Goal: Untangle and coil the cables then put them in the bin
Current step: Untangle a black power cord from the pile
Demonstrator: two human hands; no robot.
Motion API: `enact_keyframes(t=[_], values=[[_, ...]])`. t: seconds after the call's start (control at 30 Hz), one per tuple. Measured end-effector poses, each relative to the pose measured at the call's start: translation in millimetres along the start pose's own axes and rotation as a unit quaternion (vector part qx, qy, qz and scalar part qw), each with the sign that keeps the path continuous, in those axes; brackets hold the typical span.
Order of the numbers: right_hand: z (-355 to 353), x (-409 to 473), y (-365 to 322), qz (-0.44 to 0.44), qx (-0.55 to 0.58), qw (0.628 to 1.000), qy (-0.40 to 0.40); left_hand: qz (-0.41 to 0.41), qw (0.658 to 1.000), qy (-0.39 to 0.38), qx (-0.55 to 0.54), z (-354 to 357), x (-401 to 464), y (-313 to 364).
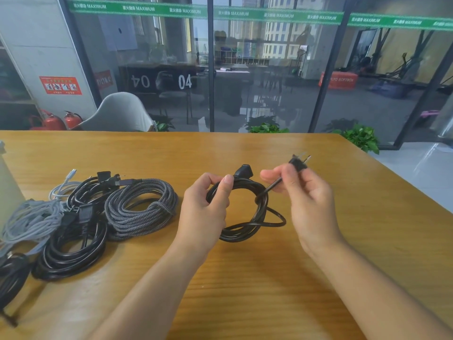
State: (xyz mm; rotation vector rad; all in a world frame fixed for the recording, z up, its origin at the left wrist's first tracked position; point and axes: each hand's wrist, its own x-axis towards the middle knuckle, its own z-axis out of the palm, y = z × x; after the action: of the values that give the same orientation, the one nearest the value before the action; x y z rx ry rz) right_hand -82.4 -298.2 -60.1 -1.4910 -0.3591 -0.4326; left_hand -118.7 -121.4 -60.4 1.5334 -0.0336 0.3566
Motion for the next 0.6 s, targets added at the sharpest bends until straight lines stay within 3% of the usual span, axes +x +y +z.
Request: enact_keyframes(t=[0.07,0.2,0.47,0.6], values=[[-2,5,-6,0.066,0.112,0.991,0.014,0.009,1.000,-0.007,0.015,1,0,-1],[-14,18,-14,0.185,0.316,0.925,0.100,0.017,0.998,-0.039,0.052,3,-3,-4],[-66,45,-25,0.163,0.280,0.906,0.271,0.003,0.993,-0.119,0.021,21,-11,6],[-65,44,-17,0.174,0.212,0.940,0.205,-0.023,0.994,-0.108,0.019,17,-13,3]])
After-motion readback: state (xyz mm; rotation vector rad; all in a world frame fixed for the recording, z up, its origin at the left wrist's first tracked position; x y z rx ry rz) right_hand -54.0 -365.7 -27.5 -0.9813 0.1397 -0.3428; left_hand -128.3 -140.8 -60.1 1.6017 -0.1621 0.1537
